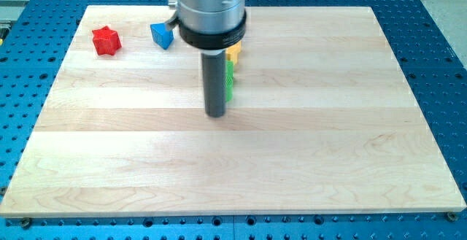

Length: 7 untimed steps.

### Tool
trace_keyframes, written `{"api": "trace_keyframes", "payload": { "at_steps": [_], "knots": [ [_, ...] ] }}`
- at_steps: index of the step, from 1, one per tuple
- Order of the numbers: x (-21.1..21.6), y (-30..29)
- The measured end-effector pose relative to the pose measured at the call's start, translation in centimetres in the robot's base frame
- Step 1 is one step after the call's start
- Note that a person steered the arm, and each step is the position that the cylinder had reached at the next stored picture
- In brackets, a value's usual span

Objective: Move the red star into the green blocks

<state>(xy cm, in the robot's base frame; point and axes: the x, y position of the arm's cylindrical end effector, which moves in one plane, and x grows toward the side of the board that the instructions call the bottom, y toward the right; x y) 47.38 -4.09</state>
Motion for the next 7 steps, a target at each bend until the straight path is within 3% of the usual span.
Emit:
{"api": "trace_keyframes", "payload": {
  "at_steps": [1, 3, 5, 6, 7],
  "knots": [
    [1.4, -8.6],
    [-14.7, -18.4],
    [-18.0, -25.0],
    [-21.5, -25.7],
    [-24.1, -20.5]
  ]
}}
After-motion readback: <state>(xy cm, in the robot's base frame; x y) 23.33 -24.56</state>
